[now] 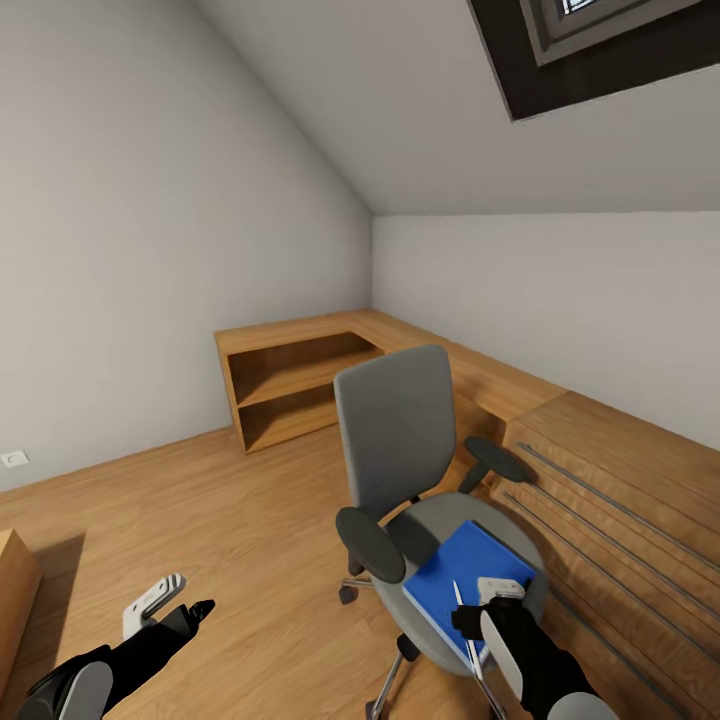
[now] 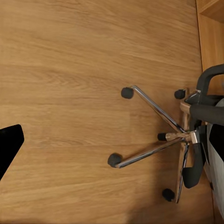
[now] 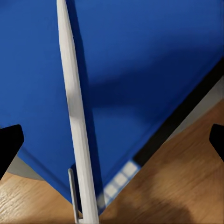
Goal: In the bedroom, organize the workspace by keeping the computer under the desk, ensuring the monitor is on the desk, placing the keyboard on the desk next to the monitor, placing the mouse on the desk next to the keyboard, moving the folder from the swivel chair onto the desk next to the mouse, stacking the notebook on top of the folder with the pen on top of the notebook, and positioning the swivel chair next to the desk.
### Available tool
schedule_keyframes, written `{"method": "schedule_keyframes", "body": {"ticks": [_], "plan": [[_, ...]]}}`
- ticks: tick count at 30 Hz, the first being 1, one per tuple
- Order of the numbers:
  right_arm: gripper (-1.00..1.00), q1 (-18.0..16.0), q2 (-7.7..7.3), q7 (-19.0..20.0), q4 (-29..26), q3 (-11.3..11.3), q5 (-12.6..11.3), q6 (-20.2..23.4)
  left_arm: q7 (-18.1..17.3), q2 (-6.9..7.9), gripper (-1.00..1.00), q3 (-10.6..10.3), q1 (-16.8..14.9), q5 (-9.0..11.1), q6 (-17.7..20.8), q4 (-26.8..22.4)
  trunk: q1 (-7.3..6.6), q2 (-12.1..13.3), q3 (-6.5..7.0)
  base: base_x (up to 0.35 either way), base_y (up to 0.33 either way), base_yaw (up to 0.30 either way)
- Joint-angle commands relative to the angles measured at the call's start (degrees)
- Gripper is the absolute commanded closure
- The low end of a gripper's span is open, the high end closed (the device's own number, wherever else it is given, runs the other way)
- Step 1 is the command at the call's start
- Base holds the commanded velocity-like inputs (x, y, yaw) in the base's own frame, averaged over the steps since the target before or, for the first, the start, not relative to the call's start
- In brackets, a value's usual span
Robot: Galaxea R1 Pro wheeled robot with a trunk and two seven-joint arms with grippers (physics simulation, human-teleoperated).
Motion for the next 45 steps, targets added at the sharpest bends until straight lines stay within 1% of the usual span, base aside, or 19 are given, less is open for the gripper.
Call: {"method": "schedule_keyframes", "body": {"ticks": [1, 3, 9, 11, 14, 17, 26, 31, 38, 42, 45], "plan": [[-1.00, -0.02, -0.02, -0.44, -0.07, 0.09, -0.62, 0.21, 0.45, -0.05, -1.00, 0.10, -0.05, 0.61, 0.26, -0.07, 0.00, -0.03, -0.06, 0.000, 0.000, 0.000], [-1.00, -0.02, -0.03, -0.41, -0.07, 0.09, -0.66, 0.32, 0.45, -0.05, -1.00, 0.10, -0.05, 0.61, 0.26, -0.07, 0.00, -0.03, -0.06, 0.000, 0.000, 0.000], [-1.00, -0.02, 0.00, -0.10, -0.13, 0.13, -0.75, 2.49, 0.44, -0.05, -1.00, 0.02, -0.05, 0.61, 0.26, -0.05, 0.00, -0.03, -0.06, 0.000, 0.000, 0.000], [-1.00, -0.02, 0.00, 0.61, -0.19, 0.20, -0.76, 3.09, 0.44, -0.05, -1.00, 0.01, -0.05, 0.61, 0.26, -0.04, 0.00, -0.03, -0.06, 0.000, 0.000, 0.000], [-1.00, -0.02, 0.00, 3.15, -0.27, 0.41, -0.76, 3.83, 0.44, -0.05, -1.00, 0.03, -0.05, 0.61, 0.26, -0.05, 0.00, -0.03, -0.06, 0.000, 0.000, 0.000], [-1.00, -0.02, 0.00, 4.23, -0.29, 0.45, -0.76, 4.69, 0.44, -0.05, -1.00, 0.02, -0.05, 0.61, 0.26, -0.04, 0.00, -0.03, -0.06, 0.000, 0.000, 0.000], [-1.00, -0.02, -0.02, 4.61, -0.30, 0.26, -0.73, 5.09, 0.46, -0.09, -1.00, 0.01, -0.05, 0.61, 0.21, -0.06, 0.00, -0.03, -0.06, 0.000, 0.000, 0.000], [-1.00, -0.02, -0.03, 4.65, -0.30, 0.19, -0.73, 5.11, 0.57, -0.11, -1.00, 0.01, -0.05, 0.61, 0.18, -0.07, 1.09, -2.04, -0.96, 0.000, 0.000, 0.000], [-1.00, -0.02, -0.08, 4.66, -0.30, 0.17, -0.70, 5.12, 0.50, -0.05, -1.00, 0.01, -0.05, 0.61, 0.18, -0.07, 1.09, -2.04, -0.96, 0.000, 0.000, 0.000], [-1.00, -0.02, -0.09, 4.64, -0.30, 0.17, -0.68, 5.12, 0.65, -0.05, -1.00, 0.01, -0.05, 0.61, 0.10, -0.07, 1.97, -3.64, -1.68, 0.000, 0.000, 0.000], [-1.00, -0.02, -0.09, 4.65, -0.30, 0.16, -0.68, 5.12, 0.63, -0.05, -1.00, 0.01, -0.05, 0.61, 0.08, -0.07, 1.97, -3.64, -1.68, 0.000, 0.000, 0.000]]}}
